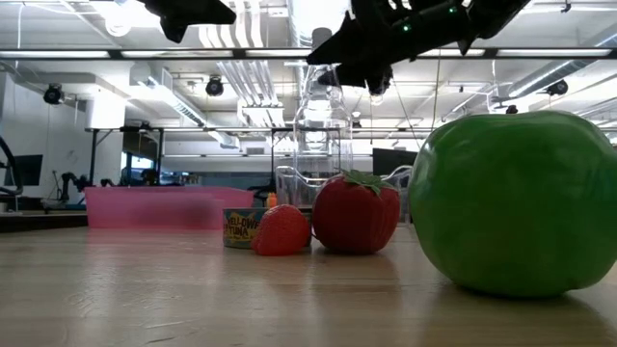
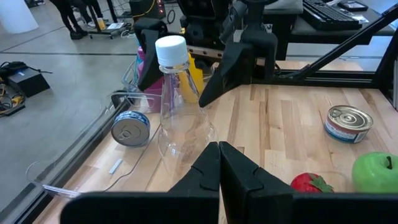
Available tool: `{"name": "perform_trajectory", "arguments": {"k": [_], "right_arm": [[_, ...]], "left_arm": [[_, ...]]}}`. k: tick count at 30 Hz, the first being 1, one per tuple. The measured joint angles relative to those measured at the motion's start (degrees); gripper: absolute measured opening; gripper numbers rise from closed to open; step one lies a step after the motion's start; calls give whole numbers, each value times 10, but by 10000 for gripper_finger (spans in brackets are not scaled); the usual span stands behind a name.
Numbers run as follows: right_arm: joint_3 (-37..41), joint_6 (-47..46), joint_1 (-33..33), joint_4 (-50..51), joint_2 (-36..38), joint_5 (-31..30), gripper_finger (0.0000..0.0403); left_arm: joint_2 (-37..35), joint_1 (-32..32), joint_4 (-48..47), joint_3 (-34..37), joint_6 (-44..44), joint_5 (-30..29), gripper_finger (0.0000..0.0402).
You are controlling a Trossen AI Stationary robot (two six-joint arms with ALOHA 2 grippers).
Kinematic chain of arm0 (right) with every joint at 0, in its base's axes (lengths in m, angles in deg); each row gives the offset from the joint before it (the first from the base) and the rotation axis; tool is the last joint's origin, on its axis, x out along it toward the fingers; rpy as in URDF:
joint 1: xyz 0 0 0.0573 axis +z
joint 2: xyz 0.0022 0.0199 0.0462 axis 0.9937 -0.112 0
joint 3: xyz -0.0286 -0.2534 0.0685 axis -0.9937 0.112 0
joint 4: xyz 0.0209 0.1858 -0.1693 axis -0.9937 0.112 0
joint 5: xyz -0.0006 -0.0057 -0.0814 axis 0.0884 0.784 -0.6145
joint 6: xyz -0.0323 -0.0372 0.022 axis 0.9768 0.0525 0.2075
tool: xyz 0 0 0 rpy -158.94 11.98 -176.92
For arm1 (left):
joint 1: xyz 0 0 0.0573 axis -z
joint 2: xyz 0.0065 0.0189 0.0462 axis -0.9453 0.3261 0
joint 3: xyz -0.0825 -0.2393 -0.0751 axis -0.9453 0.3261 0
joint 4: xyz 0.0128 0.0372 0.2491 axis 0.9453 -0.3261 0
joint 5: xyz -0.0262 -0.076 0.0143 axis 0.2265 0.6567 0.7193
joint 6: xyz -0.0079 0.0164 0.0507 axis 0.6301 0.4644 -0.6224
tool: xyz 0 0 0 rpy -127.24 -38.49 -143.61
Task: Pick & Place Food Item
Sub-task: Put the transparent water bottle into the right transparent bin
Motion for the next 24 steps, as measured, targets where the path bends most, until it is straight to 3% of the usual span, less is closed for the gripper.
{"name": "perform_trajectory", "arguments": {"k": [24], "right_arm": [[-12, 11, -3, -25, -20, 0, 380]], "left_arm": [[0, 0, -31, 0, 0, 0, 1]]}}
